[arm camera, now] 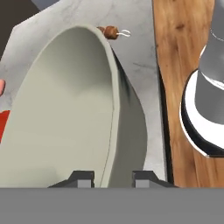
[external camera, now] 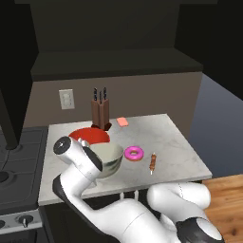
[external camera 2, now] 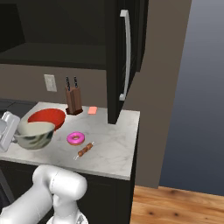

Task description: Pick both bowls and place them on the counter. Then place the donut in one bowl and place the kebab skewer in the other bowl.

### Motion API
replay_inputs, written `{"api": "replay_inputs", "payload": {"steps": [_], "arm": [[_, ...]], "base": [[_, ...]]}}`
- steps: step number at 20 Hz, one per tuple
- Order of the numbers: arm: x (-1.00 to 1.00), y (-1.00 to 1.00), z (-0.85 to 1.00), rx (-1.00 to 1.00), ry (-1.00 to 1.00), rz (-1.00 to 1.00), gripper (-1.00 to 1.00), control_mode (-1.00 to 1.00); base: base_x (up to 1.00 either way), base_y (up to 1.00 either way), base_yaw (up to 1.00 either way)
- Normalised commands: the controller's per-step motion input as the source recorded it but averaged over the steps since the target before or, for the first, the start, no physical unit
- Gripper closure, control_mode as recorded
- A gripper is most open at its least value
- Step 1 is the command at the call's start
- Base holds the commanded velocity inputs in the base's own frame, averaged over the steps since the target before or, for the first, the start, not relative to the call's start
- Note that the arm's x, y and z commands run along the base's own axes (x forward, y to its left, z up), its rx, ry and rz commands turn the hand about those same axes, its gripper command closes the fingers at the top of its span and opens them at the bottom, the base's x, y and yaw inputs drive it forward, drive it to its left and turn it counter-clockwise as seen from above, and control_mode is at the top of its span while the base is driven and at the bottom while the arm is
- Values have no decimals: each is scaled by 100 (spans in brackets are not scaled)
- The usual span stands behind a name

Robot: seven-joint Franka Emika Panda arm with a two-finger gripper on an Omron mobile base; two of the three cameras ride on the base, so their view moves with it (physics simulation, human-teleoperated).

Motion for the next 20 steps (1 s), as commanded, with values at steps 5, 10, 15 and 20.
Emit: {"api": "replay_inputs", "payload": {"steps": [5,10,15,20], "arm": [[9,12,-33,0,-1,-4,100,-100],[19,12,-34,0,0,-8,100,-100],[17,10,-29,0,0,-10,100,-100],[11,10,-25,1,0,-9,100,-100]], "base": [[0,0,0],[0,0,0],[0,0,0],[0,0,0]]}}
